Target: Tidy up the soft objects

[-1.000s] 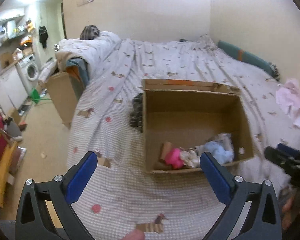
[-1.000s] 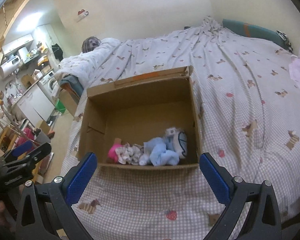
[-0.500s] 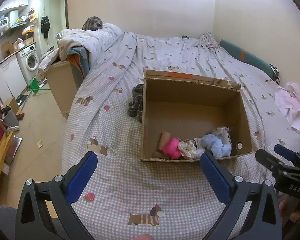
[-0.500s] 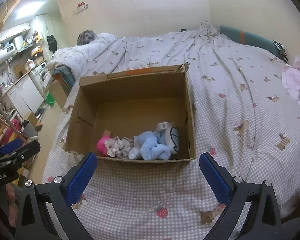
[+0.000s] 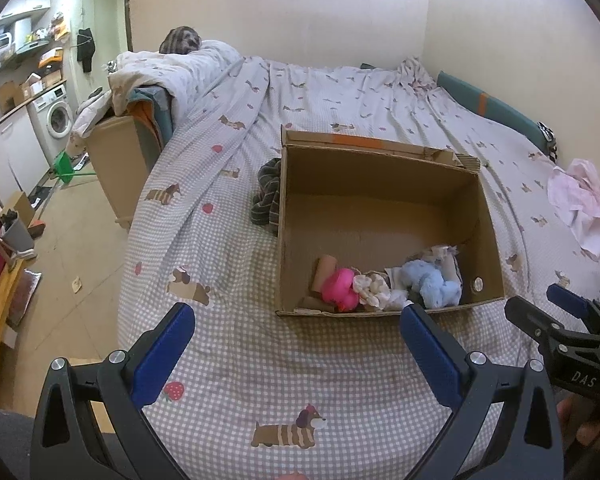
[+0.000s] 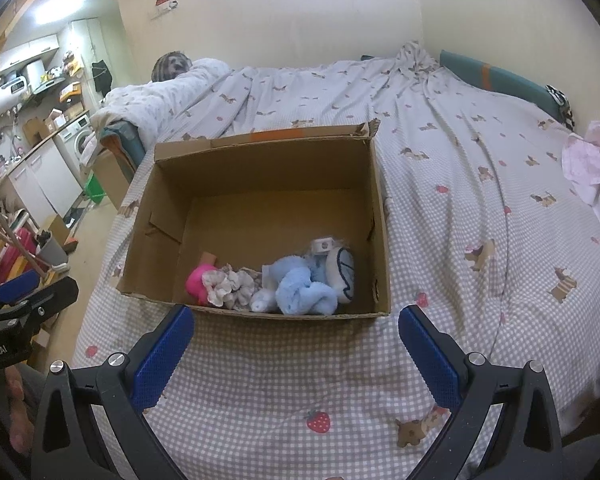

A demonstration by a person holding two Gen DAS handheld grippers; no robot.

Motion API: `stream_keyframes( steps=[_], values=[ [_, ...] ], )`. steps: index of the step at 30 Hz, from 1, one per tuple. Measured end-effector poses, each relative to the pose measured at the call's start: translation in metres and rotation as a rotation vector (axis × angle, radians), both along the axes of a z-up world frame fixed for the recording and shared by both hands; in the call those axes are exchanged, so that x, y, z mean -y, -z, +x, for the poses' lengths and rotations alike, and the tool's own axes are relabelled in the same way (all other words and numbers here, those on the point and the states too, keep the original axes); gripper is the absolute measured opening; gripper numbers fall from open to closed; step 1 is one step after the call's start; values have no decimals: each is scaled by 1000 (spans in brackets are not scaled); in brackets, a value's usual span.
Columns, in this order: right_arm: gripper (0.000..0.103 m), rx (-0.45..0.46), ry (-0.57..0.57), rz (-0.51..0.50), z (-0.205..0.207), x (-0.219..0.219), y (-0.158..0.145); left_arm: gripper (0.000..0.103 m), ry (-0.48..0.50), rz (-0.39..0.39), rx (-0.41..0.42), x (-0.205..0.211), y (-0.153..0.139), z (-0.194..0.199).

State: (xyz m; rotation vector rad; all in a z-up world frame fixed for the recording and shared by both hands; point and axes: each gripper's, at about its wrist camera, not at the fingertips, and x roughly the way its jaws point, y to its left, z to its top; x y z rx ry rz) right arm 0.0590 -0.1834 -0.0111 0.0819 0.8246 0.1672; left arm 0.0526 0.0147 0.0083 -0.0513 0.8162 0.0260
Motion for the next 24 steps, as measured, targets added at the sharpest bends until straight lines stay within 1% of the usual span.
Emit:
stream_keyframes(
  steps=[16, 24],
  values=[
    [103, 12, 13, 1, 0, 4, -2, 102, 5, -11, 12, 3, -3, 1],
    [103, 16, 8, 0, -3, 2, -3, 102, 8, -13, 0, 4, -1, 3]
  ],
)
